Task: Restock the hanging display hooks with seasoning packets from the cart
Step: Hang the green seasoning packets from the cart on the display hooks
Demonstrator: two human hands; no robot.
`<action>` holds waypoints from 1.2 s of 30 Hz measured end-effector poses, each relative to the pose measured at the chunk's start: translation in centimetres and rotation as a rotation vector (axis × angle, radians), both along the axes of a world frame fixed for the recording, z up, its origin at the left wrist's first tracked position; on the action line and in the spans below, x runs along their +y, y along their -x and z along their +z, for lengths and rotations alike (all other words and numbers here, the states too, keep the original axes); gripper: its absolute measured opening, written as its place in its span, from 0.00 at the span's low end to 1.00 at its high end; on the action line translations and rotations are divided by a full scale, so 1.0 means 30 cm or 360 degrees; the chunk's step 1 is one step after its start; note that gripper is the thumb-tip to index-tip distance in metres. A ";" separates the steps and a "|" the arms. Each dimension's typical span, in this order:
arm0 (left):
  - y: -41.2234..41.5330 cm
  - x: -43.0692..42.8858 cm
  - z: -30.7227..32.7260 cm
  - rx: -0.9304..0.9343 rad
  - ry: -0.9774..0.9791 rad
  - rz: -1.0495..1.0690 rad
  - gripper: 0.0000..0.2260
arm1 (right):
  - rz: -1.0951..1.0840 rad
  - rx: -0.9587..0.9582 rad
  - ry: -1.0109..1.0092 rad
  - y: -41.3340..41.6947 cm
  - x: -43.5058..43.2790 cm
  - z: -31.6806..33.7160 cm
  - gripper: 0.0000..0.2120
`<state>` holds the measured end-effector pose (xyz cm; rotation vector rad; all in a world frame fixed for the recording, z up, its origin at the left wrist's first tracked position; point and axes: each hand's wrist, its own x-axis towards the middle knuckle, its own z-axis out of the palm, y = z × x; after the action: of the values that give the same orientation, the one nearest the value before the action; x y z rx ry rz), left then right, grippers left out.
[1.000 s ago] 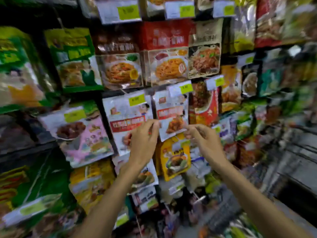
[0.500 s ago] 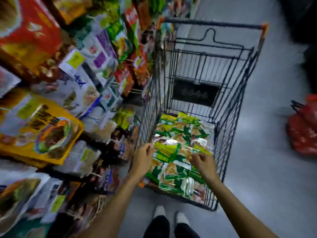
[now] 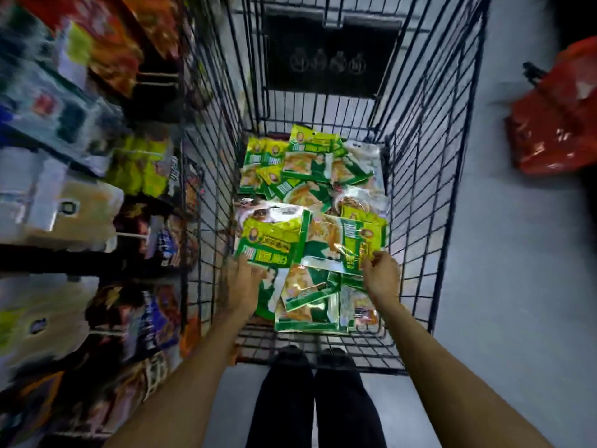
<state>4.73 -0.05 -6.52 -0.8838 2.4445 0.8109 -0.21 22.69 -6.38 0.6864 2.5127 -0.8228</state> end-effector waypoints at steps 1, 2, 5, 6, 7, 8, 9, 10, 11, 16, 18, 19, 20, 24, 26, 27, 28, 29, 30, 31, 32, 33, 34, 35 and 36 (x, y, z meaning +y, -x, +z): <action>-0.001 -0.004 -0.021 -0.0070 0.0087 -0.0049 0.23 | -0.0004 -0.0009 -0.0073 0.011 -0.002 -0.016 0.14; -0.002 -0.008 -0.040 -0.0107 0.0142 -0.0069 0.26 | -0.0024 -0.0032 -0.0149 0.021 -0.007 -0.027 0.18; -0.006 0.000 -0.075 -0.0104 0.0139 0.0010 0.32 | -0.0235 -0.0141 -0.0198 0.039 -0.029 -0.042 0.25; -0.008 0.004 -0.082 -0.0083 0.0161 0.0026 0.32 | -0.0323 -0.0159 -0.0167 0.044 -0.038 -0.045 0.25; -0.011 0.008 -0.086 -0.0062 0.0200 0.0026 0.32 | -0.0422 -0.0155 -0.0120 0.046 -0.045 -0.048 0.25; -0.013 0.012 -0.084 -0.0047 0.0243 0.0023 0.32 | -0.0545 -0.0128 -0.0048 0.047 -0.050 -0.050 0.24; -0.014 0.015 -0.080 -0.0044 0.0284 0.0021 0.32 | -0.0699 -0.0087 0.0055 0.048 -0.053 -0.048 0.23; -0.012 0.017 -0.075 -0.0044 0.0322 0.0019 0.32 | -0.0876 -0.0043 0.0192 0.049 -0.053 -0.041 0.22; -0.012 0.020 -0.070 -0.0040 0.0360 0.0015 0.32 | -0.1067 -0.0003 0.0365 0.050 -0.054 -0.036 0.21; -0.005 0.029 -0.050 -0.0014 0.0408 0.0034 0.33 | -0.1553 0.0042 0.1173 0.037 -0.085 -0.014 0.18; 0.000 0.021 -0.051 0.0000 0.0403 0.0045 0.32 | -0.1559 -0.0036 0.1403 0.034 -0.109 -0.011 0.11; 0.003 0.014 -0.054 0.0013 0.0386 0.0051 0.32 | -0.1567 -0.0067 0.1495 0.038 -0.122 -0.010 0.12; 0.006 0.007 -0.058 0.0026 0.0358 0.0055 0.32 | -0.1578 -0.0092 0.1536 0.041 -0.134 -0.012 0.14; 0.025 -0.028 -0.076 0.0095 0.0218 0.0102 0.32 | -0.1687 -0.0143 0.1435 0.053 -0.144 -0.027 0.28; 0.033 -0.035 -0.080 0.0106 0.0165 0.0134 0.31 | -0.1694 -0.0078 0.1317 0.059 -0.124 -0.013 0.30; 0.036 -0.034 -0.080 0.0109 0.0159 0.0126 0.30 | -0.1656 -0.0033 0.1246 0.063 -0.108 -0.004 0.29; 0.038 -0.032 -0.081 0.0119 0.0159 0.0106 0.30 | -0.1605 0.0016 0.1186 0.065 -0.089 0.009 0.26; 0.040 -0.028 -0.081 0.0139 0.0159 0.0083 0.29 | -0.1559 0.0057 0.1152 0.067 -0.071 0.026 0.22; 0.044 -0.024 -0.079 0.0163 0.0155 0.0063 0.30 | -0.1541 0.0091 0.1153 0.070 -0.053 0.046 0.17; 0.050 -0.020 -0.074 0.0188 0.0147 0.0048 0.30 | -0.1555 0.0118 0.1196 0.075 -0.037 0.067 0.13; 0.056 -0.018 -0.068 0.0219 0.0136 0.0043 0.29 | -0.1603 0.0137 0.1287 0.080 -0.021 0.085 0.09; 0.064 -0.019 -0.062 0.0258 0.0120 0.0051 0.28 | -0.1671 0.0139 0.1413 0.084 -0.007 0.099 0.07; 0.073 -0.022 -0.055 0.0294 0.0097 0.0074 0.27 | -0.1734 0.0120 0.1553 0.090 0.002 0.110 0.05; 0.081 -0.025 -0.046 0.0317 0.0066 0.0107 0.26 | -0.1763 0.0080 0.1689 0.094 0.006 0.119 0.03; 0.088 -0.030 -0.038 0.0324 0.0032 0.0144 0.26 | -0.1776 0.0031 0.1802 0.096 0.003 0.123 0.02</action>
<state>2.09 -0.94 -7.66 -0.9681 2.6067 0.9528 -3.09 22.79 -2.68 1.5186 1.0547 -2.2560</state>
